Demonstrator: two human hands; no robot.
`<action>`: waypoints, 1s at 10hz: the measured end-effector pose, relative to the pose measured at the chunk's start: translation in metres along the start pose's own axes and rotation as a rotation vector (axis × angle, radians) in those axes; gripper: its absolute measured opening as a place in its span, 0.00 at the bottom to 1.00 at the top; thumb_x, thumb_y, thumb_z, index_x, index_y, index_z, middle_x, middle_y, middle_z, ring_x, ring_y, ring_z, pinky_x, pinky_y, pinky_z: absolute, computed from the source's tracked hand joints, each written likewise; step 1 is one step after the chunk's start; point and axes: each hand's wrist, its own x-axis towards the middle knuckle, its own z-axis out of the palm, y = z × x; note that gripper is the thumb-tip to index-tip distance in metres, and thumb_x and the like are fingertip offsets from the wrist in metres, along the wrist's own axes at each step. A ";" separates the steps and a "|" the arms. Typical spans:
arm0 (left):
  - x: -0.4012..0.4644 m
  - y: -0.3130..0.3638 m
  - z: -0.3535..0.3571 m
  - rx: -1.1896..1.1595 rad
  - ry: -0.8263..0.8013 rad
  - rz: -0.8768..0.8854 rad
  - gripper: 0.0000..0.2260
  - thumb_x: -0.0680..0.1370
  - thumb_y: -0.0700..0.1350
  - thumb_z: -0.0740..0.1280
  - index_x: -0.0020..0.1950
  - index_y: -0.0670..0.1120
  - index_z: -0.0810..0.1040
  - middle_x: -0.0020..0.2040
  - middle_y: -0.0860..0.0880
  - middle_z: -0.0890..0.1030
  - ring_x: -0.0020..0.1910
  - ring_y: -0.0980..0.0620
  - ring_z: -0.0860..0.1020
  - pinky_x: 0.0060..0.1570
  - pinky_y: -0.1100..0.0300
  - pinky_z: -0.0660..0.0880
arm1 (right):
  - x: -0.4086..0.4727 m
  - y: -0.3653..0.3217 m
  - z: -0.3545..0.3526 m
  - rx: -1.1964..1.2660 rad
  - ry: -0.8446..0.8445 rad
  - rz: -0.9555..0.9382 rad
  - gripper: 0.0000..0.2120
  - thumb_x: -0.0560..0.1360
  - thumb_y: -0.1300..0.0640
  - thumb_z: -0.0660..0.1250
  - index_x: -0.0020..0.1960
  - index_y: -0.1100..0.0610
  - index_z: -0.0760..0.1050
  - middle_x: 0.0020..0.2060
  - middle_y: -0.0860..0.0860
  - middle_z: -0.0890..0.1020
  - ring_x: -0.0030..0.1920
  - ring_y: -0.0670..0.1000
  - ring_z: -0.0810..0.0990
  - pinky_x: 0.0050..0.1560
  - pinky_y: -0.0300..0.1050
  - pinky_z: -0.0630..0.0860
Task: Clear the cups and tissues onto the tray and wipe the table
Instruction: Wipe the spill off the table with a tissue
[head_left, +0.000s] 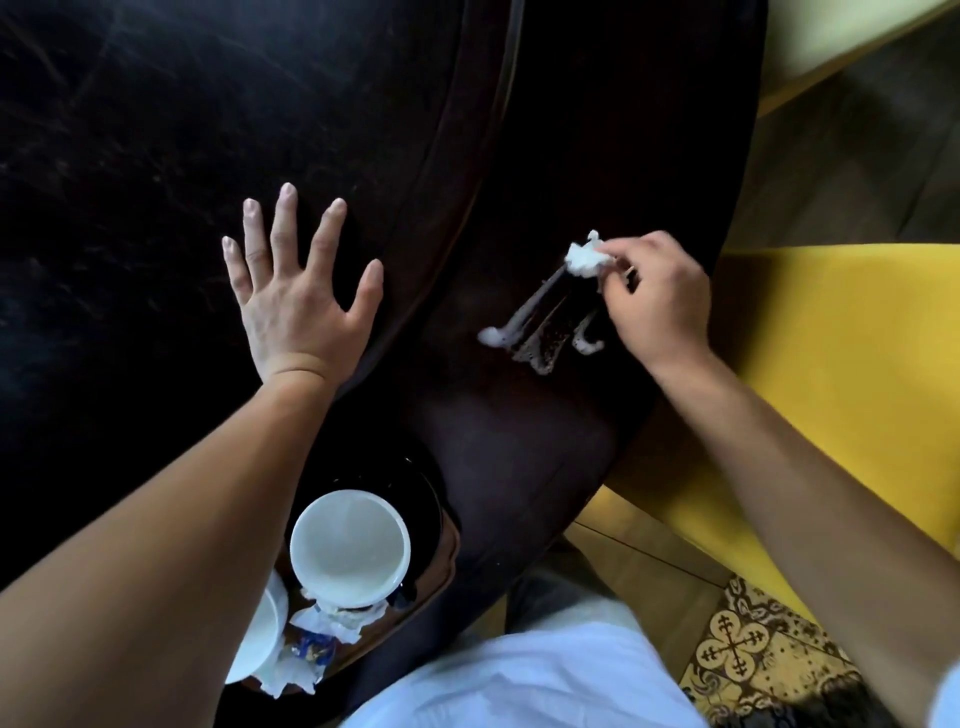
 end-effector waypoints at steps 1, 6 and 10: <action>0.000 0.000 0.001 -0.005 0.000 -0.002 0.29 0.82 0.65 0.56 0.82 0.59 0.60 0.85 0.50 0.52 0.84 0.42 0.45 0.80 0.40 0.41 | 0.026 0.011 -0.014 0.042 0.086 0.026 0.10 0.77 0.53 0.68 0.55 0.54 0.84 0.48 0.53 0.84 0.45 0.50 0.81 0.45 0.43 0.76; 0.001 0.004 0.001 -0.014 0.017 -0.008 0.29 0.82 0.65 0.57 0.81 0.58 0.61 0.85 0.50 0.53 0.84 0.42 0.46 0.80 0.40 0.42 | -0.056 -0.015 0.006 0.153 -0.231 -0.040 0.11 0.73 0.59 0.68 0.54 0.52 0.83 0.48 0.48 0.81 0.43 0.49 0.81 0.46 0.46 0.79; 0.001 0.004 0.001 -0.010 0.012 -0.014 0.29 0.82 0.65 0.57 0.81 0.58 0.61 0.85 0.50 0.52 0.84 0.42 0.46 0.80 0.41 0.42 | 0.039 0.031 -0.005 0.001 -0.074 0.071 0.13 0.75 0.56 0.67 0.59 0.52 0.83 0.49 0.55 0.83 0.47 0.56 0.82 0.44 0.41 0.71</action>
